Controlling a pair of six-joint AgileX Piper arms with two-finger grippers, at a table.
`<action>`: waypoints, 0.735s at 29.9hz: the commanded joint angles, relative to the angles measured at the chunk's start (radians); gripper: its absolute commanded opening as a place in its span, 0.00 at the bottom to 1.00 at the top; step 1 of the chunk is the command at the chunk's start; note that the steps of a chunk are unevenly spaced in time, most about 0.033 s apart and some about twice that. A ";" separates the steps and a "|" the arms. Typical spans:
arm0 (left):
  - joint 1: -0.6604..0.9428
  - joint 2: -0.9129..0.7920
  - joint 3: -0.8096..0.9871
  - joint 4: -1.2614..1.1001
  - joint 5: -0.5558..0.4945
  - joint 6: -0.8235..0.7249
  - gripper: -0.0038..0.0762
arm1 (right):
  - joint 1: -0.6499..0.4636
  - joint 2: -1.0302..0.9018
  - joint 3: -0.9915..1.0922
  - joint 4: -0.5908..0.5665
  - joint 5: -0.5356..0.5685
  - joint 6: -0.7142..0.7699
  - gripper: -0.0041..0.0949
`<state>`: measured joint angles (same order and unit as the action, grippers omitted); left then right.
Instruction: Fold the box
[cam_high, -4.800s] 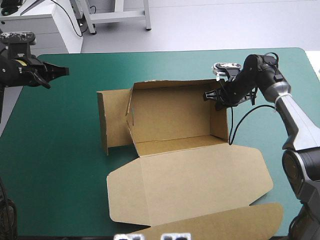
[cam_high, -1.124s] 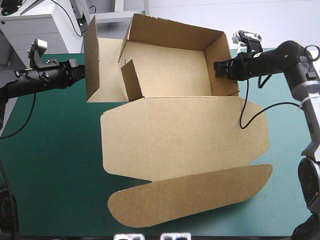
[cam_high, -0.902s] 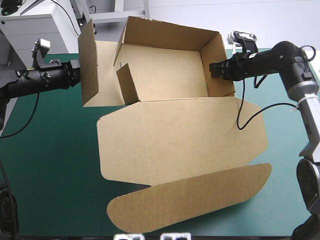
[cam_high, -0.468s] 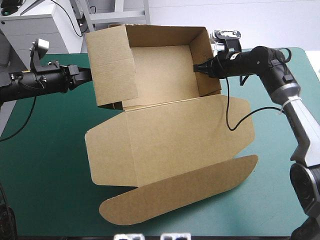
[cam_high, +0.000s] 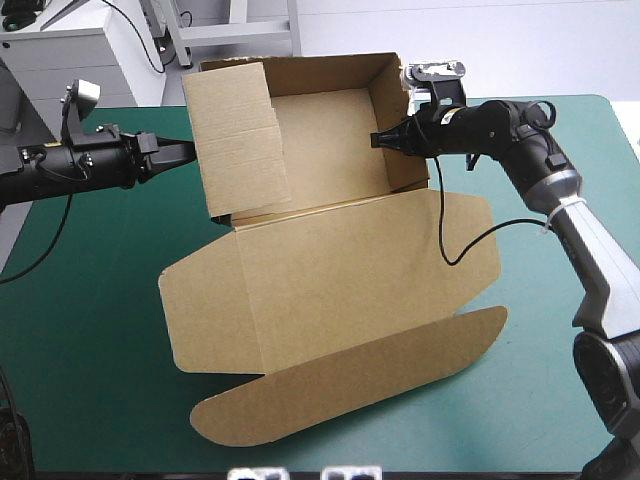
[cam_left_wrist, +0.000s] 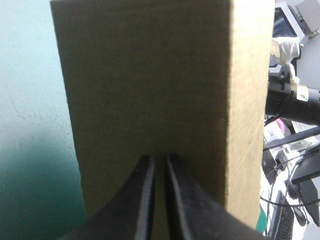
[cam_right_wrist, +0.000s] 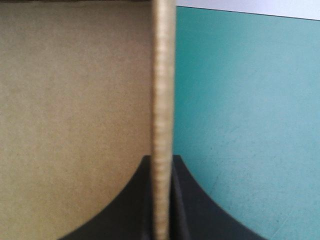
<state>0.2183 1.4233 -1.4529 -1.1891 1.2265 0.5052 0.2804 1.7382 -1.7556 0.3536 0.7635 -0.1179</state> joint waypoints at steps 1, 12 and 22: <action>-0.004 -0.036 -0.028 -0.073 0.043 -0.001 0.28 | 0.002 -0.058 -0.033 0.026 -0.073 0.027 0.04; -0.045 -0.036 -0.028 -0.067 0.060 -0.001 0.78 | 0.030 -0.041 -0.033 -0.001 -0.073 0.046 0.04; -0.159 -0.036 -0.028 0.121 -0.073 -0.107 0.76 | 0.083 -0.027 -0.033 -0.100 -0.076 0.101 0.04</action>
<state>0.1020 1.4233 -1.4529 -1.0569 1.2065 0.4579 0.3367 1.7635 -1.7556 0.2661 0.7567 -0.0669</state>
